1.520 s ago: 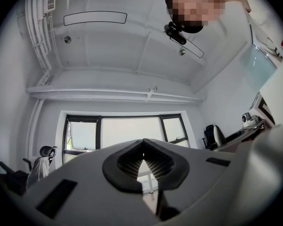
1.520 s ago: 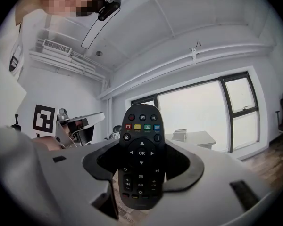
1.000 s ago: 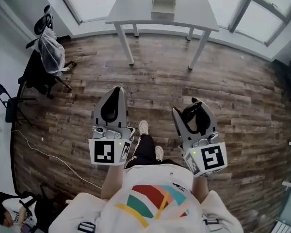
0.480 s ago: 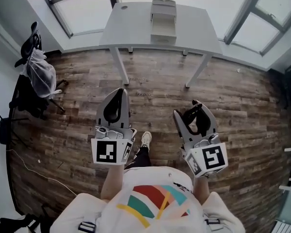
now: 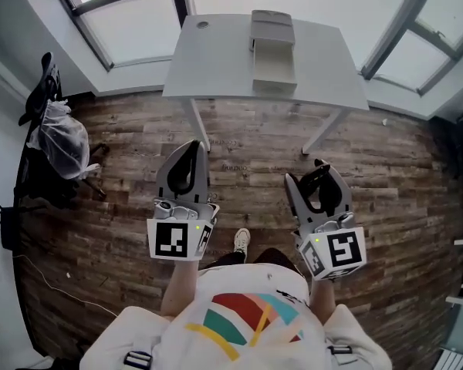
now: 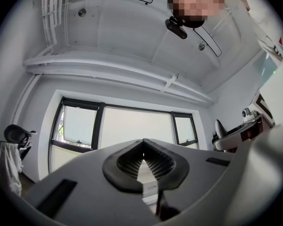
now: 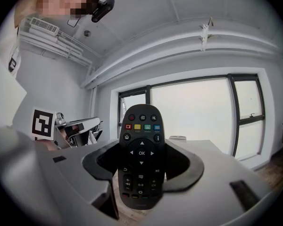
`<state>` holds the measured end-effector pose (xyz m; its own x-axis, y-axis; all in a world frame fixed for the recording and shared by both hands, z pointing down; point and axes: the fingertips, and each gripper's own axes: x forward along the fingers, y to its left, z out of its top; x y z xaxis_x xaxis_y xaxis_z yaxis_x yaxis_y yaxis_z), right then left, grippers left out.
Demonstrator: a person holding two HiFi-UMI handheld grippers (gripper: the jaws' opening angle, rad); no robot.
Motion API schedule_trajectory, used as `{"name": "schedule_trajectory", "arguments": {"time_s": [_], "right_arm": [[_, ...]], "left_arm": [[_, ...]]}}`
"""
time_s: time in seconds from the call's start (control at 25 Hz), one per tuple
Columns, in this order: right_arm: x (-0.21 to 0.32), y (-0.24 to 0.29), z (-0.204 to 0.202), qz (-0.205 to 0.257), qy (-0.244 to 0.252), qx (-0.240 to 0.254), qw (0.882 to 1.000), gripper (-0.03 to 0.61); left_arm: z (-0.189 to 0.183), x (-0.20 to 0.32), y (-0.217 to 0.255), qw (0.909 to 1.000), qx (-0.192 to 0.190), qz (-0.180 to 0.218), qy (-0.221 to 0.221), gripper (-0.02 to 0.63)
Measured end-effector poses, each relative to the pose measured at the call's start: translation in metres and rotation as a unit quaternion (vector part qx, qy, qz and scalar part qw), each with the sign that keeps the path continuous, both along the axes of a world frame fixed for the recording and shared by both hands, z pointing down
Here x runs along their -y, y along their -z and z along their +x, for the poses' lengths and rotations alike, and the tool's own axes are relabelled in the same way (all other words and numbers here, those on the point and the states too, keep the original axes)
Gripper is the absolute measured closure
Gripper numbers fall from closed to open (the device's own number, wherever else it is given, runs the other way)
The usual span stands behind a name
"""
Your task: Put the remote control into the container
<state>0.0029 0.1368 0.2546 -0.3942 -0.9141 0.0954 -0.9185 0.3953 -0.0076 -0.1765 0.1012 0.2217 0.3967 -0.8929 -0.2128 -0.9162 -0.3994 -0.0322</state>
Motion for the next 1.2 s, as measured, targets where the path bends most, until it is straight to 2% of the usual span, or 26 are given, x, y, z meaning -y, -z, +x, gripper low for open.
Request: {"name": "schedule_trajectory", "arguments": {"time_s": [0.32, 0.52, 0.68, 0.84, 1.2], "right_arm": [[0.036, -0.002, 0.01, 0.002, -0.034, -0.002, 0.999, 0.321], [0.074, -0.004, 0.017, 0.001, -0.028, 0.006, 1.0, 0.321], [0.123, -0.011, 0.027, 0.001, -0.014, 0.023, 1.0, 0.321], [0.188, -0.02, 0.036, -0.004, 0.001, 0.03, 1.0, 0.321], [0.32, -0.014, 0.086, -0.015, 0.004, 0.035, 0.999, 0.321]], "left_arm": [[0.015, 0.043, -0.007, 0.9996, -0.002, -0.003, -0.03, 0.606], [0.03, 0.08, -0.01, 0.9995, -0.001, -0.008, -0.031, 0.606], [0.041, 0.117, -0.014, 0.9996, 0.014, -0.009, -0.021, 0.606], [0.049, 0.174, -0.02, 0.9995, 0.029, -0.012, -0.008, 0.606], [0.095, 0.304, -0.002, 0.9995, 0.032, 0.003, -0.004, 0.606]]}}
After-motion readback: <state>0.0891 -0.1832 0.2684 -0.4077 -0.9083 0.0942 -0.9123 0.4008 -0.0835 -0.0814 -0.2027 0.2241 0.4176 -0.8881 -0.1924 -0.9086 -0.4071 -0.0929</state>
